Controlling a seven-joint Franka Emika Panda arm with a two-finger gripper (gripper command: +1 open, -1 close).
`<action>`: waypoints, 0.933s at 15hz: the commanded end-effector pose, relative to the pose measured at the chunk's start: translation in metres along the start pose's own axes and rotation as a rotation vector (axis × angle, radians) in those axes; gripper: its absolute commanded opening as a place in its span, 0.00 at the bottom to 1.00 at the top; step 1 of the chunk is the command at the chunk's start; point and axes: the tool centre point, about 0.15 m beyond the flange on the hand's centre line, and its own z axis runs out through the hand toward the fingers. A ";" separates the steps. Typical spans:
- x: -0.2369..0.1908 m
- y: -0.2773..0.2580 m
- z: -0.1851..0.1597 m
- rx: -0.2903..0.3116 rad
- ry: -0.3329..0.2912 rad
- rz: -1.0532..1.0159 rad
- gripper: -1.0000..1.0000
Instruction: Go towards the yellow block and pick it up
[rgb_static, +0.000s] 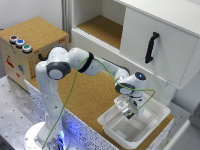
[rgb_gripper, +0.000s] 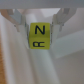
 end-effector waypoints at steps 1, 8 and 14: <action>-0.048 -0.088 -0.024 -0.121 0.082 -0.074 0.00; -0.068 -0.196 -0.010 -0.172 0.058 -0.231 0.00; -0.084 -0.268 0.011 -0.220 0.014 -0.370 0.00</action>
